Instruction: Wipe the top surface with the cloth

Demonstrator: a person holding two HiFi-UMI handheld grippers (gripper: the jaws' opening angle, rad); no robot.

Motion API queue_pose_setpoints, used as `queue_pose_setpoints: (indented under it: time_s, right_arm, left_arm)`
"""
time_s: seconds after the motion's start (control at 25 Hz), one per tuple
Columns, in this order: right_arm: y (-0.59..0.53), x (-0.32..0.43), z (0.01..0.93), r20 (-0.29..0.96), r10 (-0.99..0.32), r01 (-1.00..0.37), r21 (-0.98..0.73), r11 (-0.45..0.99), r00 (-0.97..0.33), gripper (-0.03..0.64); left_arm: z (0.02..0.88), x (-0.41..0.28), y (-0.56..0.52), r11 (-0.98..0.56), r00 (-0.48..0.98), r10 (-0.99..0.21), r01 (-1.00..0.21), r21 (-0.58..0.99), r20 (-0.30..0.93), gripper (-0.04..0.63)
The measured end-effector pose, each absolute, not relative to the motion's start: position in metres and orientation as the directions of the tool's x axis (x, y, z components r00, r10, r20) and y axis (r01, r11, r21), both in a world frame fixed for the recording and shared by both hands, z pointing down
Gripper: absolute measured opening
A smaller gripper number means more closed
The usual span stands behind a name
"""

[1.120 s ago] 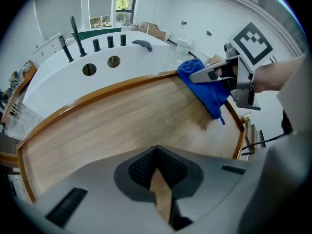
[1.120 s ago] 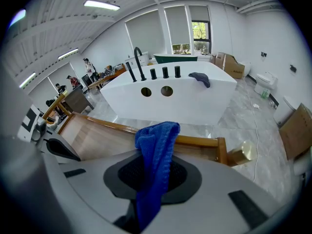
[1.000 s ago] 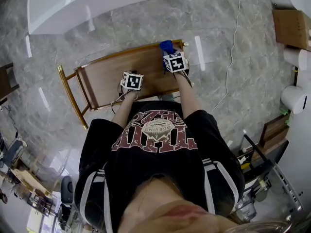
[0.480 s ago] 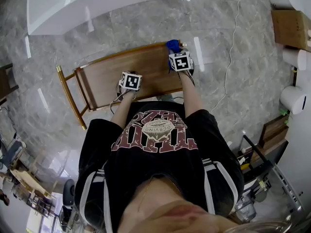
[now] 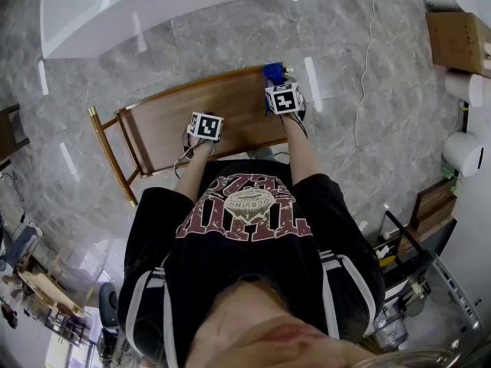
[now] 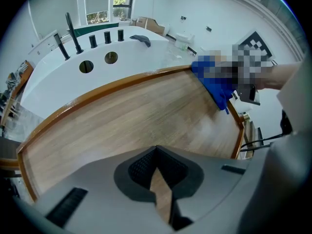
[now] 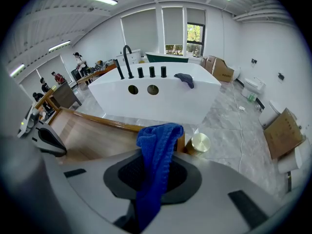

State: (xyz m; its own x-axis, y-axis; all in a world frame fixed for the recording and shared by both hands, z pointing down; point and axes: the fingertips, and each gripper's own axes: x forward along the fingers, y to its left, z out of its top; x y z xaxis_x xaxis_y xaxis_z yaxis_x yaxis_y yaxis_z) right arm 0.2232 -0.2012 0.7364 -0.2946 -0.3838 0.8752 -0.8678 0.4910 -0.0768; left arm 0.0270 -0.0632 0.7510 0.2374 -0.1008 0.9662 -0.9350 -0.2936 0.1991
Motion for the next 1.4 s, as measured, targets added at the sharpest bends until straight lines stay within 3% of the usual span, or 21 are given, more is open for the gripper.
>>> queue_pose_setpoints:
  time_s: [1.4]
  right_arm:
    - [-0.129,0.254,0.741,0.876,-0.401,-0.918,-0.105,0.383,-0.268,0.064]
  left_arm:
    - [0.751,0.034,-0.057,-0.352,0.251,-0.085,-0.913,0.206,0.964,0.051]
